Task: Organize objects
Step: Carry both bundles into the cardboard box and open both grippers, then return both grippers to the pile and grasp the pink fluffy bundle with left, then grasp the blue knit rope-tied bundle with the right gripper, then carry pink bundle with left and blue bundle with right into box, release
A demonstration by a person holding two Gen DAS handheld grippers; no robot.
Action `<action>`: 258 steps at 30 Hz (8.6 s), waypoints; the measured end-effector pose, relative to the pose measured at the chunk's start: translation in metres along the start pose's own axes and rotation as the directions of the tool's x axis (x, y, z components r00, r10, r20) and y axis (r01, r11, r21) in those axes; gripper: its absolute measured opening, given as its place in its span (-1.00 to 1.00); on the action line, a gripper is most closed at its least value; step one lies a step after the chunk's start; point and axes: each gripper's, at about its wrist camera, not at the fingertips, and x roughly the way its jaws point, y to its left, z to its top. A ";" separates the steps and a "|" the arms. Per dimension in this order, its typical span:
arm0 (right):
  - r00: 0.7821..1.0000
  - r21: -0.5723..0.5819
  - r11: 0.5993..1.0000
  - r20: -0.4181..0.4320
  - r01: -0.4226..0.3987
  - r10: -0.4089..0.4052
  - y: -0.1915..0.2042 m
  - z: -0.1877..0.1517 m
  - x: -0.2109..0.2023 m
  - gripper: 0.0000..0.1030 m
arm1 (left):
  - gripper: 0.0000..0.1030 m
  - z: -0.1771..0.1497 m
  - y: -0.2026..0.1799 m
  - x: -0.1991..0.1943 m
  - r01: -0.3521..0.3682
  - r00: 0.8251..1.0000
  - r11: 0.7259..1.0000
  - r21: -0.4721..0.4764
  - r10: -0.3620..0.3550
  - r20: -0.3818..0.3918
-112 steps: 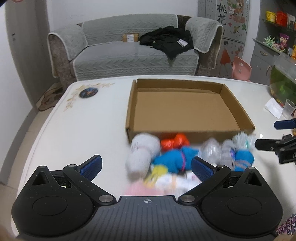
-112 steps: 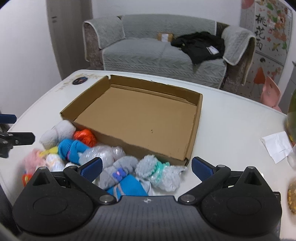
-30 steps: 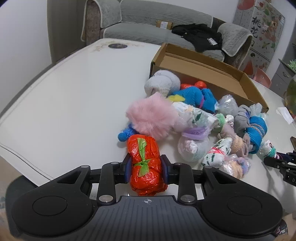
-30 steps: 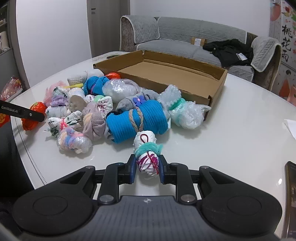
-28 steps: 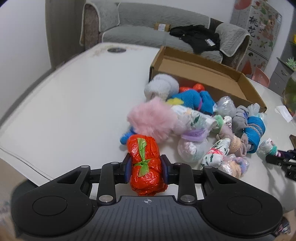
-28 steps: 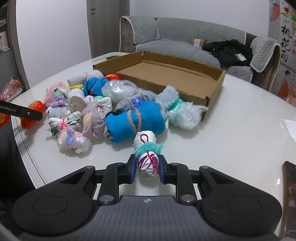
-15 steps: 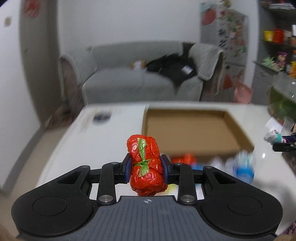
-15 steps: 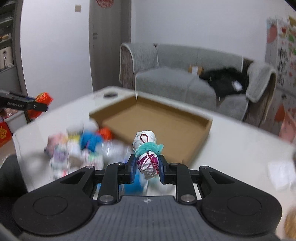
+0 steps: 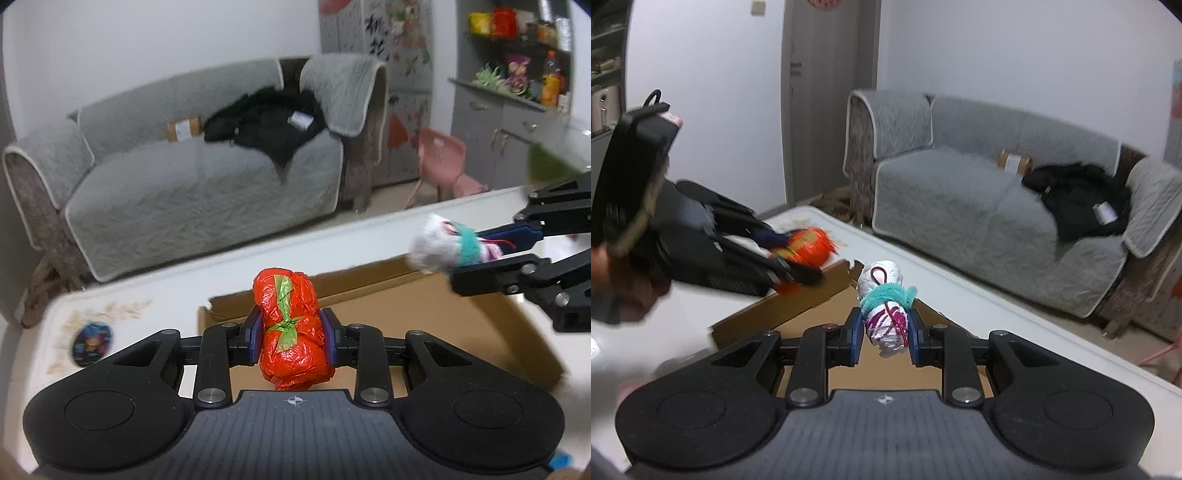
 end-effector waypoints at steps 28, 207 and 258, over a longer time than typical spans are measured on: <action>0.991 0.016 0.999 -0.122 -0.046 0.048 0.011 -0.028 0.130 -0.51 | -0.20 -0.032 0.010 0.064 -0.150 0.979 0.988 -0.043 0.142 -0.148; 0.991 -0.104 0.994 0.127 0.044 -0.031 0.007 -0.041 -0.097 0.48 | -0.15 -0.021 -0.024 -0.148 0.036 0.992 0.999 0.009 -0.036 0.120; 0.959 -0.289 0.938 -0.259 -0.190 0.114 -0.005 -0.012 0.123 0.60 | 0.27 -0.019 -0.005 0.078 -0.005 0.984 0.995 0.102 0.023 -0.176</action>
